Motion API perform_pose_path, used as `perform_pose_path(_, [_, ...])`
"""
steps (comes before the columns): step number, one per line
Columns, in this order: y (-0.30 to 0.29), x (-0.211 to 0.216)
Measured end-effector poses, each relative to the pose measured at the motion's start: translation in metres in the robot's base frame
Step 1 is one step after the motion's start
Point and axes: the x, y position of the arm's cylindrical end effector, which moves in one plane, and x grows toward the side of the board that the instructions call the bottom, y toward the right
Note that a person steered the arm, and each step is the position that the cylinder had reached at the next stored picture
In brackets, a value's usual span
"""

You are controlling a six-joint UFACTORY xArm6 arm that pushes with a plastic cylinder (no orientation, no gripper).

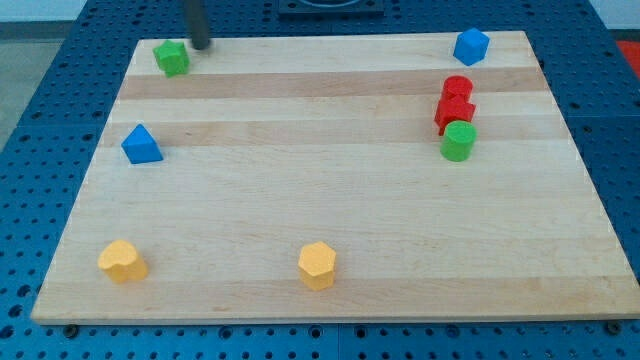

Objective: Move the green star diagonally top right to the blue cube

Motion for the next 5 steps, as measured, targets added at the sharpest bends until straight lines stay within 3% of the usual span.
perform_pose_path(1, [-0.067,0.007])
perform_pose_path(2, [-0.067,0.032])
perform_pose_path(4, [0.056,0.078])
perform_pose_path(5, [0.09,0.099])
